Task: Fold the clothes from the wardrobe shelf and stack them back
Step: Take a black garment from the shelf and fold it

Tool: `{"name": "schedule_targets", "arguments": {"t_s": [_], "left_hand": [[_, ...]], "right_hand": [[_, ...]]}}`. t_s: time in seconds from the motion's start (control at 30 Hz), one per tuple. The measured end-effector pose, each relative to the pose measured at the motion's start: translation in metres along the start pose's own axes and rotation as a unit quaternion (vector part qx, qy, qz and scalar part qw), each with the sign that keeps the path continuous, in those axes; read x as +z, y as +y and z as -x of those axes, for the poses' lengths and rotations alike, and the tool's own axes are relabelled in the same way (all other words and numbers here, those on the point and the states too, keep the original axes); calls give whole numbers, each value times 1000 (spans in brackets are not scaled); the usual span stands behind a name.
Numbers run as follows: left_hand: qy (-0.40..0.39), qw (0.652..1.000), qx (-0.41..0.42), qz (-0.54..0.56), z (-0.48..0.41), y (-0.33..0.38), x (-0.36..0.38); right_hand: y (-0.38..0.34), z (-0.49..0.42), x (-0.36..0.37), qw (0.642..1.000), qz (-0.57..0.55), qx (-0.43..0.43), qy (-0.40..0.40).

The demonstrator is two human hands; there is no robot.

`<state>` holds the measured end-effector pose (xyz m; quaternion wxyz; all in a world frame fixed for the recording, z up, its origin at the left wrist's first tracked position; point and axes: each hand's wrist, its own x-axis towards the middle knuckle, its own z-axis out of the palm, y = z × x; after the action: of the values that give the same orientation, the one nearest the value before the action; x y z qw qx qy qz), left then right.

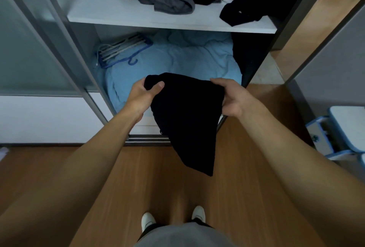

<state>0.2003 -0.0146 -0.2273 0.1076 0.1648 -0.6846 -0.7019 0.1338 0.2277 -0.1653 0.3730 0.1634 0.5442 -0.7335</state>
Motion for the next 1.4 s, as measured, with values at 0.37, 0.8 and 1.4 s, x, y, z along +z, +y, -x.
{"name": "schedule_targets", "arguments": {"t_s": [0.37, 0.8, 1.4], "left_hand": [[24, 981, -111, 156, 2, 5, -8], [-110, 983, -106, 105, 36, -46, -18], [54, 998, -13, 25, 1, 25, 47]], "right_hand": [[31, -4, 4, 952, 217, -214, 26], [16, -3, 30, 990, -68, -112, 62], [17, 10, -36, 938, 184, -292, 41]]}}
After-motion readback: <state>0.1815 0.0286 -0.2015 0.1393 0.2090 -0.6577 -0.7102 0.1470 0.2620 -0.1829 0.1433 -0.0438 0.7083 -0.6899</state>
